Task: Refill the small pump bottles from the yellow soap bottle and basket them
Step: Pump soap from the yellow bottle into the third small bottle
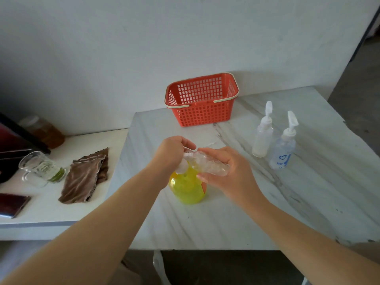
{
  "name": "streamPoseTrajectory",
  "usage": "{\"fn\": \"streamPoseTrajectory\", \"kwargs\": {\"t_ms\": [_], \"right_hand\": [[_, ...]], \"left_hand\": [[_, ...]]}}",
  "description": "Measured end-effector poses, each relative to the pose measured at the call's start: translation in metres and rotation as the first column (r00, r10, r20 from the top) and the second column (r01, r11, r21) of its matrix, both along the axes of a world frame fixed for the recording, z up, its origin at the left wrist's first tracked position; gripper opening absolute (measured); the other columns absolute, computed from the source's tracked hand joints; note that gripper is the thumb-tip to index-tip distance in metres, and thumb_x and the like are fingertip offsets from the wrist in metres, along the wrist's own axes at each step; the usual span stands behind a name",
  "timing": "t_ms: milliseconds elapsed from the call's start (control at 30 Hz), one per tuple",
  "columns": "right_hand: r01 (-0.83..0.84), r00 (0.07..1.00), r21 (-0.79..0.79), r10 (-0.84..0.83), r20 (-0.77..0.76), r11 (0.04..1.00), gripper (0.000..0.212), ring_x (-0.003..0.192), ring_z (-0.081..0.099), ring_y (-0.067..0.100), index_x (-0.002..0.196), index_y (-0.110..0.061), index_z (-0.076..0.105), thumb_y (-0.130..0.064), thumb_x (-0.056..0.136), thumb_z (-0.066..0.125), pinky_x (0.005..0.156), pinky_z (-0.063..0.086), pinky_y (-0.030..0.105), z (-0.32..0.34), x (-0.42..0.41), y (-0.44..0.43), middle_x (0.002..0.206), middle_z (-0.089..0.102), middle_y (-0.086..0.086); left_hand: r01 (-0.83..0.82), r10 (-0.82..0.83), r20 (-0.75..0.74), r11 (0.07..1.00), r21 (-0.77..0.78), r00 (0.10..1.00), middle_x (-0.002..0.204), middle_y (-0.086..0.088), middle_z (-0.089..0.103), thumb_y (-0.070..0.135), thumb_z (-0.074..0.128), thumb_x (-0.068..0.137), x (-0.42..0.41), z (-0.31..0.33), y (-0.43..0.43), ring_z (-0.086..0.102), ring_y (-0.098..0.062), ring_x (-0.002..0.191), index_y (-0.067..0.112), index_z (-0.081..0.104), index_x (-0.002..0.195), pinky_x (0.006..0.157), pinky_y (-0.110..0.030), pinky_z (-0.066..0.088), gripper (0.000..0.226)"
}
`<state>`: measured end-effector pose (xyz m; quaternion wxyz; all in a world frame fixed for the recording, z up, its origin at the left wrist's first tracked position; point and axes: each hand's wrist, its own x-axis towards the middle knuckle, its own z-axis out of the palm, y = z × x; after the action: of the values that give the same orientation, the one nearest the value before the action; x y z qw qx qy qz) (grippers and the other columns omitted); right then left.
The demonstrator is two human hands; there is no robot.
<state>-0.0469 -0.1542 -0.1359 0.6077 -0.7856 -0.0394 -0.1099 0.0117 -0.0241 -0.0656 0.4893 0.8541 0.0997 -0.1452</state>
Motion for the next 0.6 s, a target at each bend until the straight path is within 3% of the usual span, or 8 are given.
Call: {"fn": "streamPoseTrajectory", "kwargs": {"t_ms": [333,467,600], "right_hand": [[0.006,1.0,-0.008,-0.006,0.004,1.0,0.052,0.088,0.059,0.001,0.111,-0.039,0.067,-0.034,0.06,0.076,0.075,0.039,0.006,0.004,-0.001,0.0,0.09,0.059,-0.011],[-0.005,1.0,-0.028,0.006,0.01,1.0,0.051,0.09,0.059,0.002,0.11,-0.043,0.065,-0.035,0.06,0.074,0.077,0.04,0.006,0.014,0.0,-0.003,0.093,0.059,-0.008],[-0.008,1.0,-0.022,0.008,-0.003,1.0,0.051,0.09,0.059,0.002,0.109,-0.044,0.065,-0.036,0.06,0.075,0.077,0.041,0.008,0.015,-0.001,-0.002,0.092,0.06,-0.009]], "left_hand": [[-0.002,0.002,0.002,1.0,-0.001,1.0,0.075,-0.002,0.063,-0.001,0.04,0.087,0.0,0.004,-0.002,0.053,-0.015,0.062,0.017,0.065,0.073,0.053,-0.023,0.039,0.033],[0.017,-0.017,0.008,0.998,-0.053,1.0,0.076,-0.001,0.06,-0.002,0.042,0.09,-0.001,0.016,-0.001,0.052,-0.01,0.062,0.012,0.063,0.09,0.05,-0.02,0.042,0.026],[0.03,-0.03,0.007,0.999,0.038,1.0,0.087,-0.005,0.062,-0.002,0.038,0.09,0.0,0.014,-0.003,0.052,-0.014,0.067,0.014,0.065,0.087,0.056,-0.023,0.041,0.031]]}}
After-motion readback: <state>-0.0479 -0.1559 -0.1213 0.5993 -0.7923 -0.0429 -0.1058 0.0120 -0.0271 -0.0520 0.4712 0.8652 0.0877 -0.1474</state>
